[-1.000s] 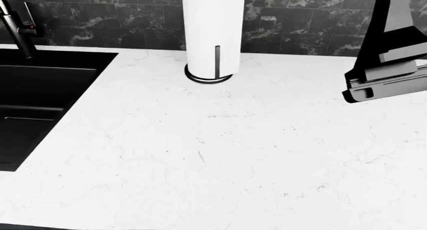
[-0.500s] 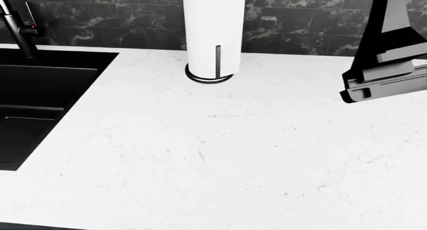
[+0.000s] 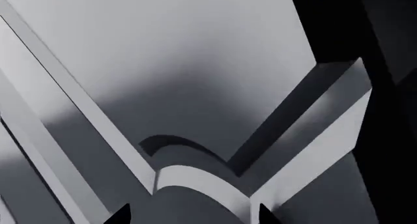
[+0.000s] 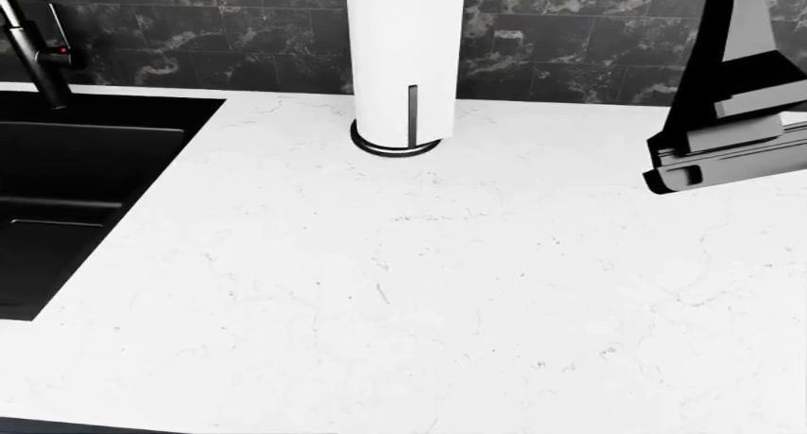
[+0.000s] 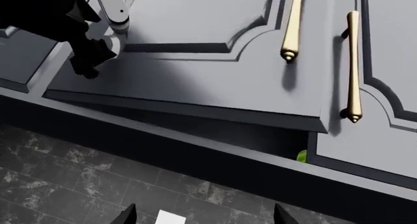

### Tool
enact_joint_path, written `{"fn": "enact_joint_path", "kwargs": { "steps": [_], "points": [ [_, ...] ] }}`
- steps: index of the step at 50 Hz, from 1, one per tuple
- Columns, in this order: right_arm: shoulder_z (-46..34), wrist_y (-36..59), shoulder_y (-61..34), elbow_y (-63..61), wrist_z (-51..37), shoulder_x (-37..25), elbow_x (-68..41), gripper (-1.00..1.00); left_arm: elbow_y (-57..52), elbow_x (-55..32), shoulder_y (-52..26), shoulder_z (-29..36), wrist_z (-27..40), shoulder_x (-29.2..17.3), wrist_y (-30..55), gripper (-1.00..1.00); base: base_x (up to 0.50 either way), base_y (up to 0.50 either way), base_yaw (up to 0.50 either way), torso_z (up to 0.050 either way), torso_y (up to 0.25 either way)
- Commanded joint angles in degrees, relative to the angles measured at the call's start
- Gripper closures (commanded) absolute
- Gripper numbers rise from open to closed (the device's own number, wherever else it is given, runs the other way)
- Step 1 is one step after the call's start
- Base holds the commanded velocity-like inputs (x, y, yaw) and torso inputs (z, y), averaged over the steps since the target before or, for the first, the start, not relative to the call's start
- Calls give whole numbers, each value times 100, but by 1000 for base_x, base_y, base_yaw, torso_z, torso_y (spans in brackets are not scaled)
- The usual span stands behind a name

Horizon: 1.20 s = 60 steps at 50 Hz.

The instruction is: Pick the lemon, brussel sprout from the counter and place them in the cabinet. Then close the cabinet.

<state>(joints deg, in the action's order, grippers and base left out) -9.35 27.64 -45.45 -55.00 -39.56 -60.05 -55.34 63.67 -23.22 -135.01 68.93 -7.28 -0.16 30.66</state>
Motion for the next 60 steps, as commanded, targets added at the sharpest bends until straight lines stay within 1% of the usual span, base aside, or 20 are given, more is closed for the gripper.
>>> {"fn": "enact_joint_path", "kwargs": {
  "steps": [1,22,29,32,36,39,42,45,50,60],
  "points": [
    [61,-76,56,-17,-1,-51,-9,-100,930,-2438,196,1236,-711,16,209,-100,0,0,0,0,-13],
    [77,-220,216,19,12,-35,86,-100,766,-1796,315,1441,-790,16,304,-100,0,0,0,0,-12],
    [72,-216,210,7,-12,-43,64,-100,684,-1560,362,1496,-1152,16,435,-100,0,0,0,0,-12],
    [92,-276,292,26,11,-51,112,-100,650,-1617,359,1469,-1438,16,555,-100,0,0,0,0,-13],
    [133,-330,389,21,-1,-91,122,-100,630,-1655,343,1471,-1626,16,653,-100,0,0,0,0,-14],
    [144,-343,406,15,-11,-109,112,-100,576,-1711,324,1493,-1930,16,824,-100,0,0,0,0,-14],
    [172,-382,469,11,-18,-134,120,-100,543,-1781,327,1483,-2039,16,926,-100,0,0,0,0,-15],
    [205,-449,574,22,-5,-154,164,-100,556,-1964,314,1432,-2063,16,1014,-100,0,0,0,0,-15],
    [221,-489,631,28,-10,-170,180,-100,606,-2086,301,1449,-2001,16,873,-100,0,0,0,0,-15],
    [191,-514,634,45,-10,-159,206,-100,595,-2079,258,1468,-2060,16,731,-100,0,0,0,0,-243]
  ]
}}
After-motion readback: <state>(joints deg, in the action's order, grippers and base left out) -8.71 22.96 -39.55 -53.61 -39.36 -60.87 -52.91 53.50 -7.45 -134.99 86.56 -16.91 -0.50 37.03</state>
